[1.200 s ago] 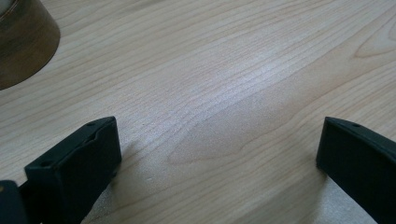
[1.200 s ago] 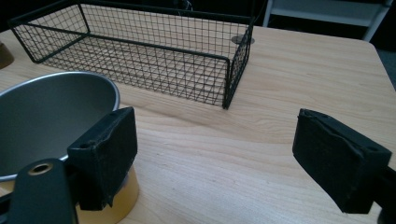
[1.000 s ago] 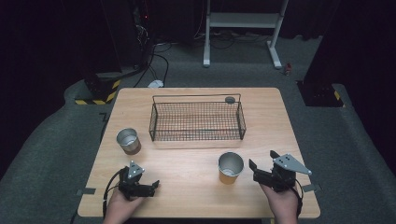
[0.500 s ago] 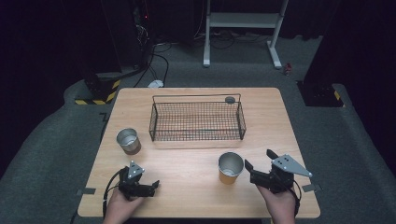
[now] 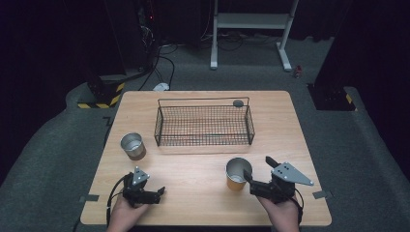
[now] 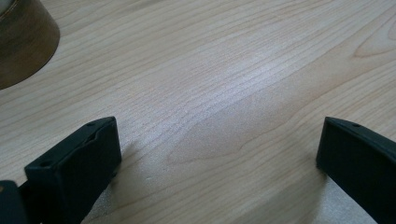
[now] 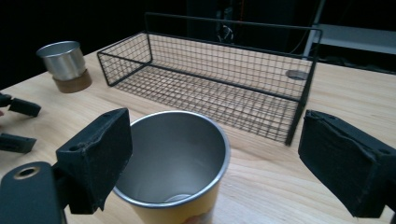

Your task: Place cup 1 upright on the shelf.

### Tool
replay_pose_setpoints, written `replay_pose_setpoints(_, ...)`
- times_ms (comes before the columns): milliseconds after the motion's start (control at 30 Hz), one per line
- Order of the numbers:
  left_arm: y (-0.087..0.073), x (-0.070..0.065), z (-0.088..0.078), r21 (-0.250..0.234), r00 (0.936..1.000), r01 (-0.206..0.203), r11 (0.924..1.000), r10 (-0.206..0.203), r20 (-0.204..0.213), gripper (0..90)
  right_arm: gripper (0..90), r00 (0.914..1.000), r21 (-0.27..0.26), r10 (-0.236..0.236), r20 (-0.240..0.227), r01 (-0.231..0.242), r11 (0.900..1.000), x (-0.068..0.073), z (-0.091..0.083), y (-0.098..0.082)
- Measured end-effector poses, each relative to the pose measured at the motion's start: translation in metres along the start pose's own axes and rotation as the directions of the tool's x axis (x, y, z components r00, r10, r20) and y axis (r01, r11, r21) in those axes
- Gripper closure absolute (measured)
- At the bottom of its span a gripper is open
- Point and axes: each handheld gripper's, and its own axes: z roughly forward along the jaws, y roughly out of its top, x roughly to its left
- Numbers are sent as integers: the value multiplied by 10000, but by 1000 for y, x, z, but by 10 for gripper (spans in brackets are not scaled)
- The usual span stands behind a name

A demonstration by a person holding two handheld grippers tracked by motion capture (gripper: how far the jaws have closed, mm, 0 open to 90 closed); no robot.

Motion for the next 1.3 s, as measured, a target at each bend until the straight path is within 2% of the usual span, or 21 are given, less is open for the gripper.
replay_pose_setpoints(133, 0, 0, 0, -18, 10000, 8, 10000, -8, -5, 2, 98, 9996, 69, -102, -250, 104, 9999, 8, 4, -1)
replay_pose_setpoints(633, 0, 0, 0, -20, 10000, 13, 10000, -13, -12, 2, 98, 9971, 474, -254, -721, 289, 9985, 19, 17, -11)
replay_pose_setpoints(1300, 0, 0, 0, -19, 10000, 17, 10000, -17, -14, 2, 97, 9979, 834, -180, -627, 232, 9962, 21, 26, -20)
